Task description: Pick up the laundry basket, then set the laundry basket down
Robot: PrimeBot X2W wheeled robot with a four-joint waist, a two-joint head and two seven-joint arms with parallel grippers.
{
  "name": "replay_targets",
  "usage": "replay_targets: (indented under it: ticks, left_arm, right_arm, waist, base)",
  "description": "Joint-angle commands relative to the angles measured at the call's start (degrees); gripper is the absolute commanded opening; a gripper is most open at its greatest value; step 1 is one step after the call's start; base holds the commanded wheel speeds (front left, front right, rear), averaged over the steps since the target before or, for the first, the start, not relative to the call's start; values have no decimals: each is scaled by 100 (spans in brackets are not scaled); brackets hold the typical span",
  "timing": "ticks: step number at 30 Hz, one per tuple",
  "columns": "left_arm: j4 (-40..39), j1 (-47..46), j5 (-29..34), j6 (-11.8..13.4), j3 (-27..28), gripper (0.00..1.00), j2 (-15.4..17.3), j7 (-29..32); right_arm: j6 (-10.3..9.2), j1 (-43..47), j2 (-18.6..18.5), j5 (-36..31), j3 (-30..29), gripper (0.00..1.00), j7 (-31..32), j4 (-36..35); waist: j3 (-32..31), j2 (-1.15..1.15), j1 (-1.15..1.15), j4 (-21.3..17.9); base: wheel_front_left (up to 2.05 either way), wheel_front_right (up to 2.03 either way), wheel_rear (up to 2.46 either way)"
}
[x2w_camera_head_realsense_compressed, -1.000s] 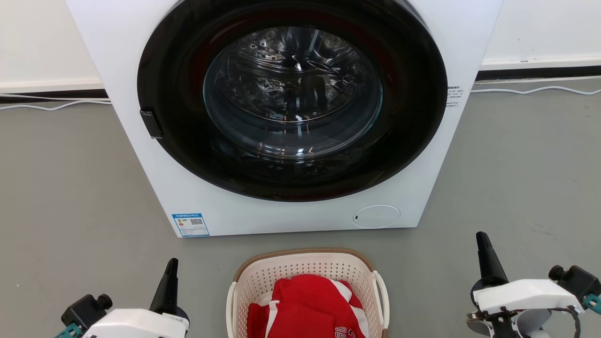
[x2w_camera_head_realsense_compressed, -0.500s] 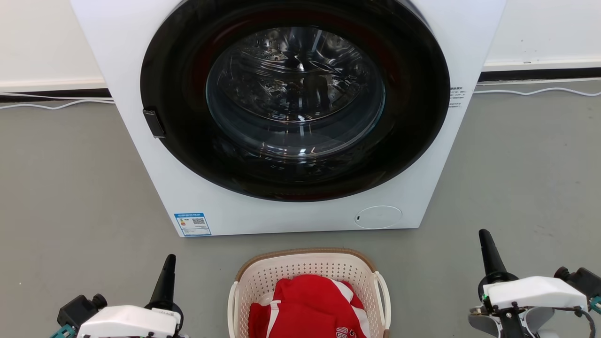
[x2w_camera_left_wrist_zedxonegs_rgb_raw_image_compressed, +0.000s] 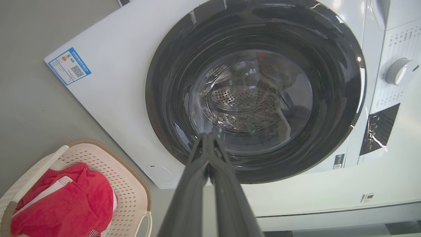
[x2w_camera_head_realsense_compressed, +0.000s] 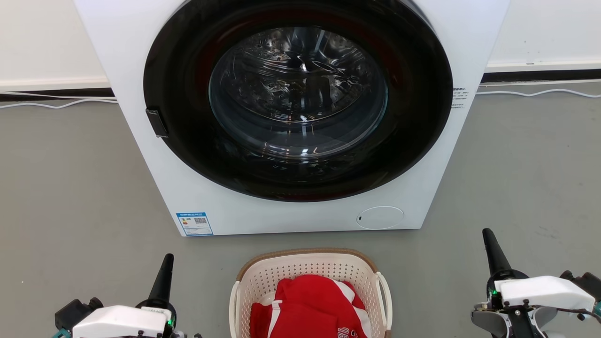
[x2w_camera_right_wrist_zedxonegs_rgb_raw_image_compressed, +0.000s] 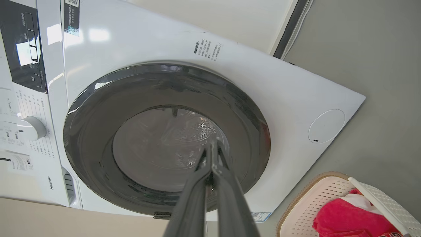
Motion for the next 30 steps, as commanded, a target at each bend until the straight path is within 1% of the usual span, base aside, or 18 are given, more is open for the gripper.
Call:
replay_targets:
  ticks: [1,30]
  left_arm:
    - [-184,-347,-163,-27,157,0,57,40]
    - [-264,-429,-1774,-35,367,0,51,511]
  right_arm:
    - [32,-70,-17,169,64,0,86,-229]
    - [41,-33,-18,1891,-94,0,559,-442]
  waist:
    - [-1,0,0,3]
    - [-11,0,0,77]
  base:
    - [0,0,0]
    - [0,0,0]
